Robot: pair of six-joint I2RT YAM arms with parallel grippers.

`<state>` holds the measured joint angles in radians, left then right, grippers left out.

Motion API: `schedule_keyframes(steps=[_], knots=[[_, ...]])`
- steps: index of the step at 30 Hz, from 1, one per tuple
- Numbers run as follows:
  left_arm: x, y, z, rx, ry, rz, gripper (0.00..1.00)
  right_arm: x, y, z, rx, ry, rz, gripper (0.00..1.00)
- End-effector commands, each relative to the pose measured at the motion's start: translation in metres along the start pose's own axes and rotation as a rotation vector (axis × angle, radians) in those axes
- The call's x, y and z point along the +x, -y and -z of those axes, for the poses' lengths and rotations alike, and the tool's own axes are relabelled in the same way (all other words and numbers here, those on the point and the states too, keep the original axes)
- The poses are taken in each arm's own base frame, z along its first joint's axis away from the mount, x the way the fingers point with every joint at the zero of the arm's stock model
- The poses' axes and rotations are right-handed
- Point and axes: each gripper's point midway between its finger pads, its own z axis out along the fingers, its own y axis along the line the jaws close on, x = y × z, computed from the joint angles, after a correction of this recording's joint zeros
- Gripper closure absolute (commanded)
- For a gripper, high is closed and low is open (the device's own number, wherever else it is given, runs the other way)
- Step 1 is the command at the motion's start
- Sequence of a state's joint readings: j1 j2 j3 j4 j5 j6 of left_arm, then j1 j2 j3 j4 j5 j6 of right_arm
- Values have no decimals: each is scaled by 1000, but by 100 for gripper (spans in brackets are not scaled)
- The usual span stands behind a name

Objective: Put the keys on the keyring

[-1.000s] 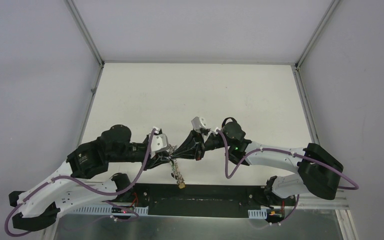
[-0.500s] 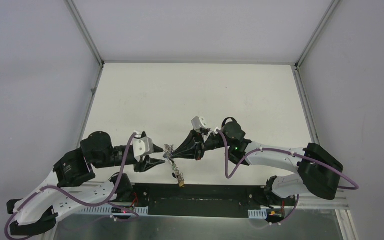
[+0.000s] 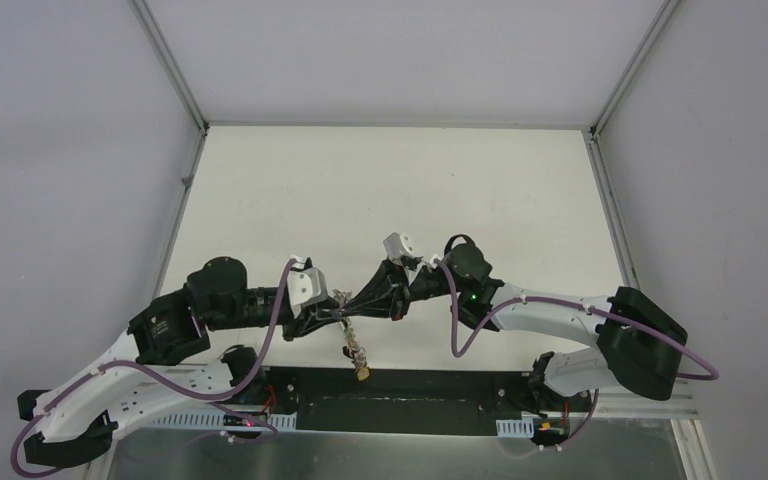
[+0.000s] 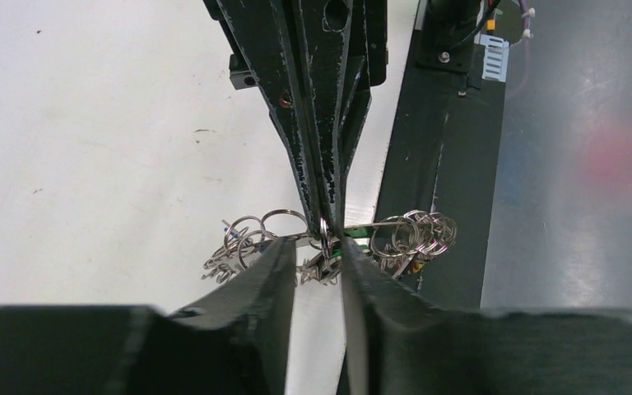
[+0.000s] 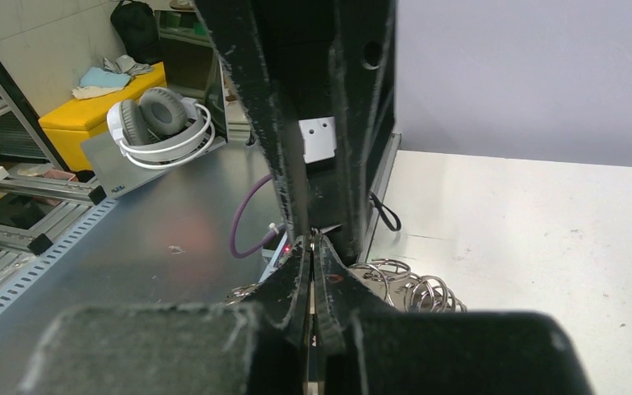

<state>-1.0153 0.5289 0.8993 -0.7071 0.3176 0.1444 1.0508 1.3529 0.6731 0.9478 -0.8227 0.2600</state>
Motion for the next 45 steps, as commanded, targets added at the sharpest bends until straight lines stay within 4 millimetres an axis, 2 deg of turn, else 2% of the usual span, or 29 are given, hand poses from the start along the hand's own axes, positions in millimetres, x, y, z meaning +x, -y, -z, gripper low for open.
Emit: schedule_keyframes(steps=[1, 7, 16, 21, 24, 27, 35, 41, 45], knots=[[-7, 3, -9, 28, 25, 6, 79, -41, -11, 0, -18, 112, 122, 100], [-5, 4, -11, 39, 15, 0, 100, -42, -11, 0, -13, 113, 124, 100], [-9, -5, -3, -25, 20, 6, 100, -43, -8, 2, 11, 116, 122, 98], [-18, -17, 5, -103, 5, 36, 100, -47, -9, 5, 33, 120, 123, 61], [-21, -18, 8, -107, -33, 29, 100, -48, -6, 10, 76, 120, 125, 49], [-22, -21, 12, -116, -100, 21, 100, -49, -3, 14, 115, 111, 130, 44], [-22, -29, 17, -104, -333, -30, 100, -41, 21, 23, 278, 69, 60, 43], [-22, -33, 19, -74, -531, -41, 100, -40, 23, 18, 271, 72, 37, 44], [-20, -33, 17, -48, -636, -30, 100, -42, 22, 12, 238, 95, 34, 51]])
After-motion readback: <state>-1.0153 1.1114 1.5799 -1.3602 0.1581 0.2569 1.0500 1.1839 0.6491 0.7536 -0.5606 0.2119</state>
